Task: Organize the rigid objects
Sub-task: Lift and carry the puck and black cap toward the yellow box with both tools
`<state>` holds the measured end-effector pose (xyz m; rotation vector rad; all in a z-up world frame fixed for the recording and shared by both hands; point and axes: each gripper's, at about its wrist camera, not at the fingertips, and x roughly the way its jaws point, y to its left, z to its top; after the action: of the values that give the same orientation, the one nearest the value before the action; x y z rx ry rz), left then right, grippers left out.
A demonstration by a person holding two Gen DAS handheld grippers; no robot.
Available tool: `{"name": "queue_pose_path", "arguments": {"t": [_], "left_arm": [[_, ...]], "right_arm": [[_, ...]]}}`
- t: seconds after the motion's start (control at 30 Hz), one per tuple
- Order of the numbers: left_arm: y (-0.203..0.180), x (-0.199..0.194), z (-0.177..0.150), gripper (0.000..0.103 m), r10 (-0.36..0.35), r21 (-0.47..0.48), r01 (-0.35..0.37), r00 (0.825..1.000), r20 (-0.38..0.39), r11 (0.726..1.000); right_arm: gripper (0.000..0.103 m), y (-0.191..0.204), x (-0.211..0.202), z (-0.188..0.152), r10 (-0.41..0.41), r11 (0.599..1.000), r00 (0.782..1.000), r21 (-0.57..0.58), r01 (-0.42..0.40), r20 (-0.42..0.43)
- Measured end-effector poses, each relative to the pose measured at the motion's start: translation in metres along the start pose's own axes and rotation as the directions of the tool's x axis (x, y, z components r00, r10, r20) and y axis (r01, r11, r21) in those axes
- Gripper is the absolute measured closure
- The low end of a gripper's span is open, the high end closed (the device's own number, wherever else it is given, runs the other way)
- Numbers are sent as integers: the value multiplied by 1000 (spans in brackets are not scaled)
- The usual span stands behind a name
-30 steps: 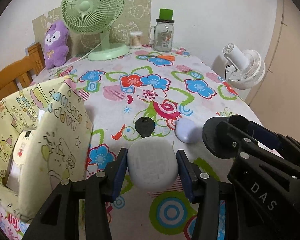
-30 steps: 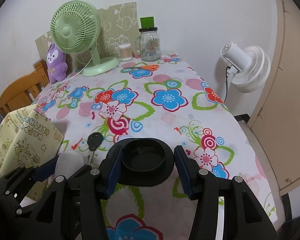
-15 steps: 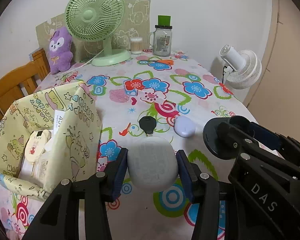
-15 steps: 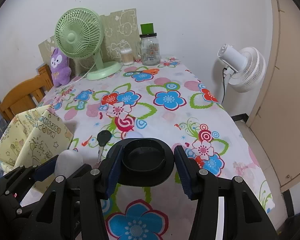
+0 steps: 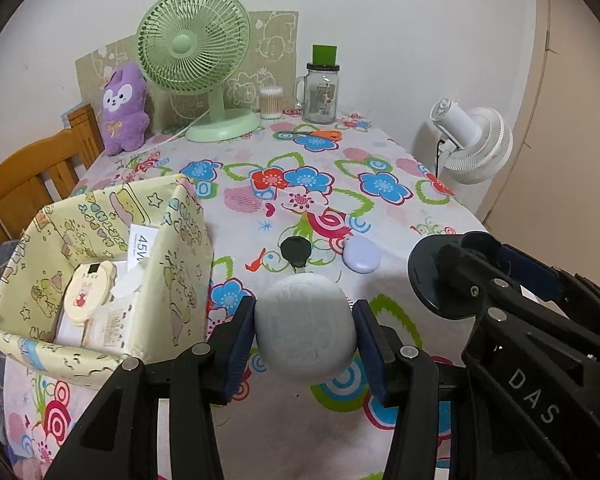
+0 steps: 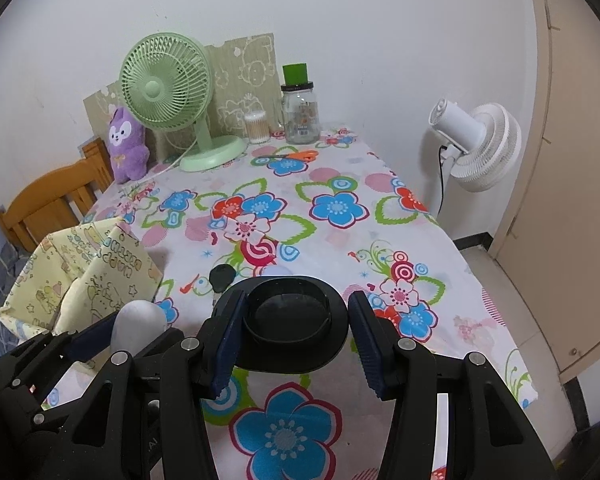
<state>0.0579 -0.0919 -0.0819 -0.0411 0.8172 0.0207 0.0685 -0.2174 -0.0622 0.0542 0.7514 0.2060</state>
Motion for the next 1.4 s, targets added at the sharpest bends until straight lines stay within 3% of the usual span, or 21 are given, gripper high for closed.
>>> {"name": "queue_pose_path", "arguments": {"t": [0.7,1.4], "left_arm": [[11,-32,14,53,-10,19,10,1000,22,1000],[53,-41,34,53,18,1,-18,1000,21,1000]], "right_arm": [[48,19,-32,14,-15,1000,999,-14,15,37],[48,62,-31,39,24,998,999,-51,-22,36]]}}
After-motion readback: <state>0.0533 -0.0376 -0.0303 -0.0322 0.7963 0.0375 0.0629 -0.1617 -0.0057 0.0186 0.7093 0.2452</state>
